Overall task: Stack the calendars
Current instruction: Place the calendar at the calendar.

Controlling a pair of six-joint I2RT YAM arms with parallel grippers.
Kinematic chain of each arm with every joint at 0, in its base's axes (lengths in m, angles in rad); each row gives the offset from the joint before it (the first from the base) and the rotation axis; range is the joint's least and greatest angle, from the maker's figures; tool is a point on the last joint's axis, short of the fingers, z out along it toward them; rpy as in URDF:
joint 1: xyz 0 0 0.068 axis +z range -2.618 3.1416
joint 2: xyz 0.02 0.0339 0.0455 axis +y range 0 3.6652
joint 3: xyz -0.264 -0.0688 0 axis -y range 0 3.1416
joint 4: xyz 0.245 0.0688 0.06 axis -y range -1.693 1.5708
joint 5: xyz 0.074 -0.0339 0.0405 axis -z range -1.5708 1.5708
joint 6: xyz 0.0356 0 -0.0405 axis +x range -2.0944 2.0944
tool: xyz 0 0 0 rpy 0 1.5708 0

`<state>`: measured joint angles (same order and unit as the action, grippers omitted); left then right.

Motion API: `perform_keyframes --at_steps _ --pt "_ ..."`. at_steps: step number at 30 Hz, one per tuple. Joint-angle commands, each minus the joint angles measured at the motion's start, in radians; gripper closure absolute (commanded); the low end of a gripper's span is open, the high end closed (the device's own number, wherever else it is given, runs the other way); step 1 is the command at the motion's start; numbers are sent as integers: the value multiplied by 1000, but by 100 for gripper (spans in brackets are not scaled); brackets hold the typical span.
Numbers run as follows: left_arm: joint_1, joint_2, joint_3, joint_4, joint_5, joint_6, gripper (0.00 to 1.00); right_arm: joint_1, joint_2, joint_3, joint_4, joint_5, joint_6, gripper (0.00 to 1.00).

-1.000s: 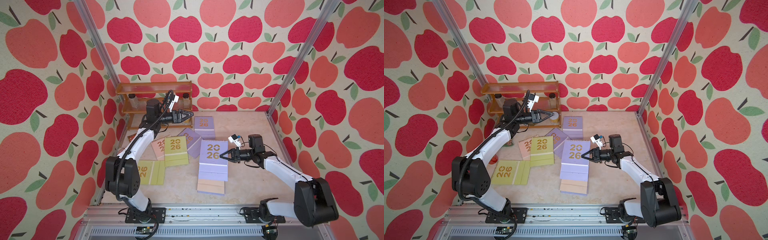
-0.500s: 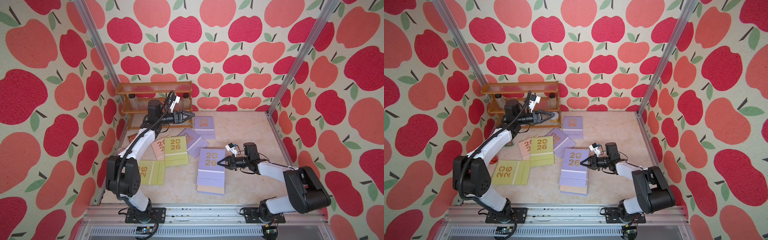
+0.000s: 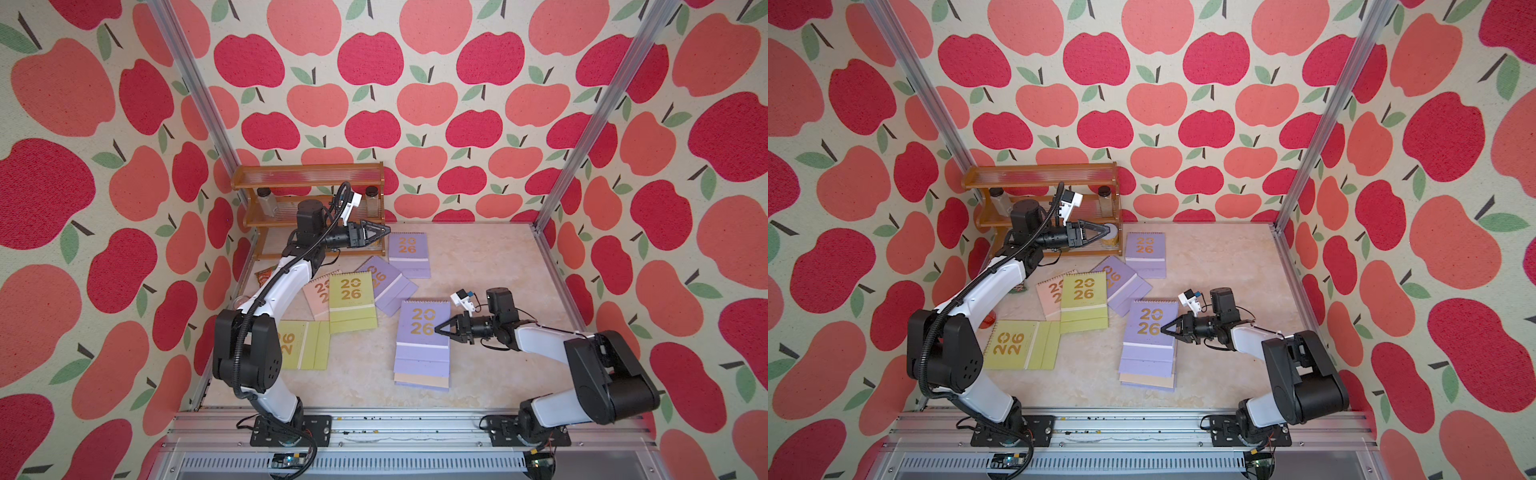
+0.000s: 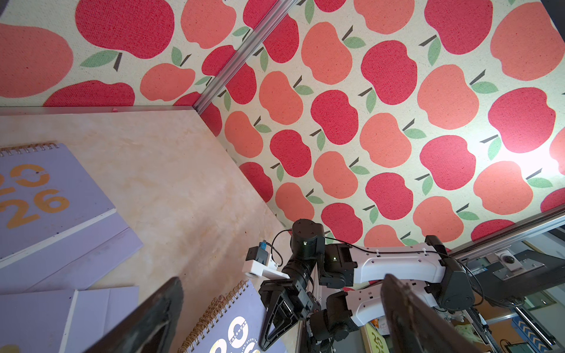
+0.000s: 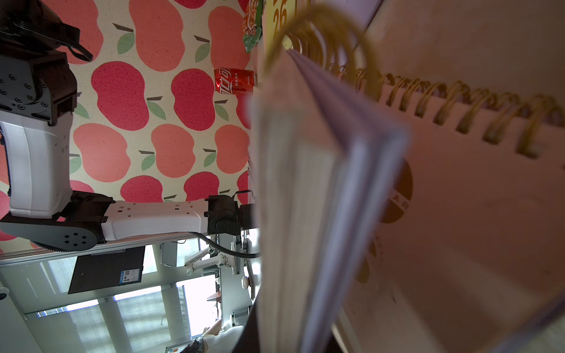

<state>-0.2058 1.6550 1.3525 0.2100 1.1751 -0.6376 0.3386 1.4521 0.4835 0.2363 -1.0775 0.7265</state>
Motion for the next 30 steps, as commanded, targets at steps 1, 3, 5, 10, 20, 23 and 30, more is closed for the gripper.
perform_keyframes --at_steps 1,3,5,10,20,23,30 --pt "-6 15 -1 27 0 -4 1 8 -40 -14 -27 -27 -38 100" --pt "-8 16 -1 27 -1 -5 1 8 -48 -20 -39 -27 -45 100" --pt "-8 18 0 27 -2 -4 1 8 -50 -23 -43 -24 -50 100" --pt "-12 23 2 27 -3 -6 1 10 -44 -35 -37 -21 -47 100" --pt "-16 28 3 29 -2 -5 1 13 -7 -42 -6 -12 -39 100" --pt "-16 26 3 29 -2 -6 1 13 3 -45 3 -10 -36 100" --pt "-16 29 5 29 -2 -4 1 15 13 -45 9 -7 -35 100"
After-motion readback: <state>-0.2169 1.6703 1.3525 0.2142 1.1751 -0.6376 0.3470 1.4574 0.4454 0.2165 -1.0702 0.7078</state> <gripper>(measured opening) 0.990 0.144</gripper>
